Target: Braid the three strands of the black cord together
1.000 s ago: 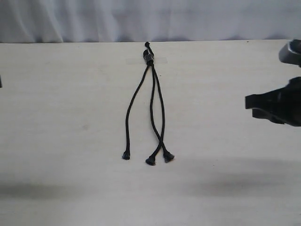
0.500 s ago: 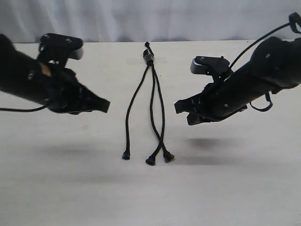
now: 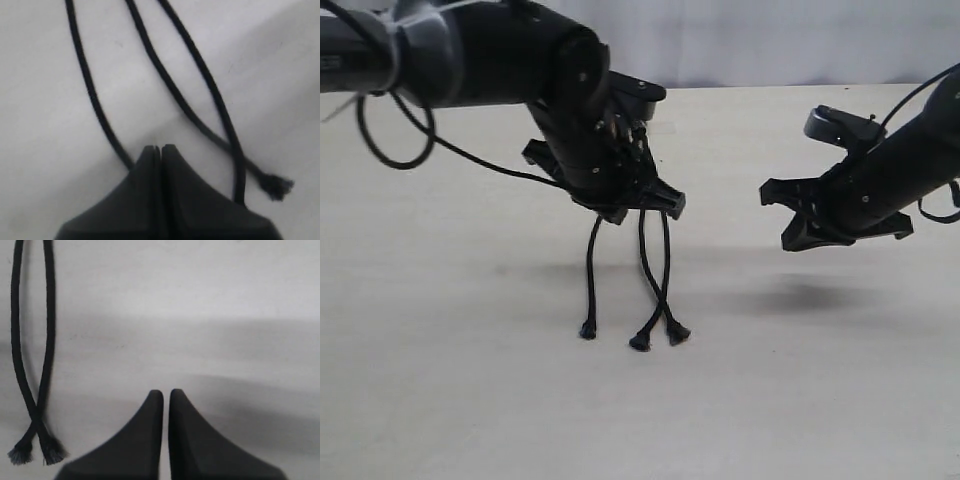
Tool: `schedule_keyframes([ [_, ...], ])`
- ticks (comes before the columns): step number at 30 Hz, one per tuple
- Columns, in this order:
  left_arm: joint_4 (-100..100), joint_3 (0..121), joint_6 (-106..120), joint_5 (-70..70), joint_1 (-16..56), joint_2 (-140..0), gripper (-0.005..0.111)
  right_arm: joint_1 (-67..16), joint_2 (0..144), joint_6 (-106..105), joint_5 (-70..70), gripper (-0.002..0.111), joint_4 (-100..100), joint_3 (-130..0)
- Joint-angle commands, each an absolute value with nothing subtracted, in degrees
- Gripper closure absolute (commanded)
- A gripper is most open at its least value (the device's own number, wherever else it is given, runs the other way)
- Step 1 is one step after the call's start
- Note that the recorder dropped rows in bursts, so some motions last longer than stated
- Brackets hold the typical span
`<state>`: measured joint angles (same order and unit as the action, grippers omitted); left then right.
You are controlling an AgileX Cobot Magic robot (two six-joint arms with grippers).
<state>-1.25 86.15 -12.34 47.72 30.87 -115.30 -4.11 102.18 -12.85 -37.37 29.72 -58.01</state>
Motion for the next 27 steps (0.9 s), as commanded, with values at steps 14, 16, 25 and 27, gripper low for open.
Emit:
schedule_keyframes([
  [14,7.13,102.06,-15.34,54.52,31.42,-131.74,0.095,-2.15,101.86,-14.34,-38.76,0.104,29.13,-58.22],
  [16,7.13,102.06,-15.34,56.24,31.42,-131.82,0.079,-2.15,101.86,-14.34,-38.76,0.104,29.13,-58.22],
  [25,7.37,101.95,-15.43,54.96,31.42,-134.92,0.068,-2.15,101.86,-14.34,-38.64,0.104,29.13,-58.22],
  [27,10.01,102.05,-14.75,55.36,31.42,-134.89,0.084,-2.15,101.86,-14.34,-38.64,0.104,29.13,-58.22],
])
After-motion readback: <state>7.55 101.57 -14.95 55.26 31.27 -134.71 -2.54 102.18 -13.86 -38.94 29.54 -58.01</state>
